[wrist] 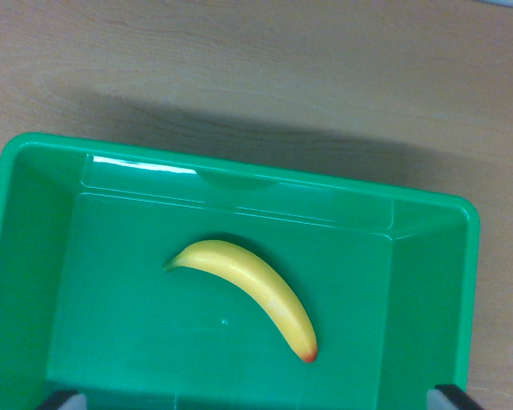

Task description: Pick fruit

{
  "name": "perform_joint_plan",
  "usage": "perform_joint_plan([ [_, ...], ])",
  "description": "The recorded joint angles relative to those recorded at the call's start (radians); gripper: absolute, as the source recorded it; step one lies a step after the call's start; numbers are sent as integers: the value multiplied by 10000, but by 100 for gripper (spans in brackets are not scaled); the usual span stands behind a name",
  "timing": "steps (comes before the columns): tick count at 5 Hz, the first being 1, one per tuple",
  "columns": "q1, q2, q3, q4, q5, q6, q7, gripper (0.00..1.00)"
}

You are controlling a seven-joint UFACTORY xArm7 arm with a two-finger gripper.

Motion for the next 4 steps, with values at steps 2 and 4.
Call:
perform_joint_plan([
  [2, -1, 8, -2, -12, 1, -18, -17, 0],
  [4, -5, 43, -9, -61, 6, -92, -87, 0],
])
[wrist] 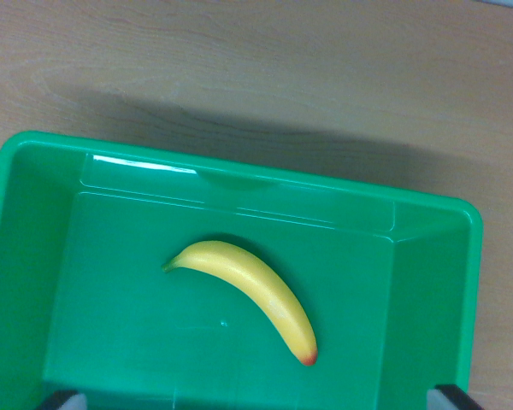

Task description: Pick fruit

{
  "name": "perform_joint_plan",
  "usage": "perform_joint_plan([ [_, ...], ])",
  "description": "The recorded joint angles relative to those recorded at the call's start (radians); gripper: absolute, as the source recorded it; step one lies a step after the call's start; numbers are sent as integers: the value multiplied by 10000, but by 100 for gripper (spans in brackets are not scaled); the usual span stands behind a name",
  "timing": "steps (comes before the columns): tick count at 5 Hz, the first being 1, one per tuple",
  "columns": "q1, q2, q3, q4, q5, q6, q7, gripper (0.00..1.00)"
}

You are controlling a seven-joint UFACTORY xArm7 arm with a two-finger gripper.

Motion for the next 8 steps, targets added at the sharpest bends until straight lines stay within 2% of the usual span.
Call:
perform_joint_plan([
  [1, -7, 58, -13, -83, 9, -126, -119, 0],
  [2, -7, 58, -13, -83, 9, -126, -119, 0],
  [3, -18, 145, -31, -207, 22, -314, -297, 0],
  [4, -18, 145, -31, -207, 22, -314, -297, 0],
  [5, -31, 251, -54, -358, 37, -542, -513, 0],
  [6, -31, 251, -54, -358, 37, -542, -513, 0],
  [7, -45, 371, -80, -531, 55, -804, -761, 0],
  [8, -45, 371, -80, -531, 55, -804, -761, 0],
])
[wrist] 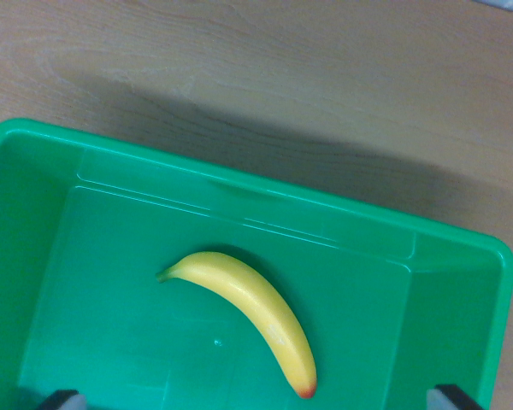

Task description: Pick fruit

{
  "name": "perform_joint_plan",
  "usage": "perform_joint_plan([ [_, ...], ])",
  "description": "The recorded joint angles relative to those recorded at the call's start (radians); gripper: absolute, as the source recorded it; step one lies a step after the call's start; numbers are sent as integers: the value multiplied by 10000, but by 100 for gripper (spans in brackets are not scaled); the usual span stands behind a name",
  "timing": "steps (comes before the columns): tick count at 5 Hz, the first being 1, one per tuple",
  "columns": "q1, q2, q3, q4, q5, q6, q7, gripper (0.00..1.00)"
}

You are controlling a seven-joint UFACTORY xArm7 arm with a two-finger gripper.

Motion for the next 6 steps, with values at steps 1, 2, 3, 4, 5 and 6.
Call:
perform_joint_plan([
  [1, -18, 144, -31, -206, 21, -313, -296, 0],
  [2, -18, 144, -31, -206, 21, -313, -296, 0],
  [3, -37, 305, -65, -435, 45, -660, -625, 0],
  [4, -37, 305, -65, -435, 45, -660, -625, 0],
  [5, -58, 472, -101, -674, 70, -1022, -967, 0],
  [6, -58, 472, -101, -674, 70, -1022, -967, 0],
])
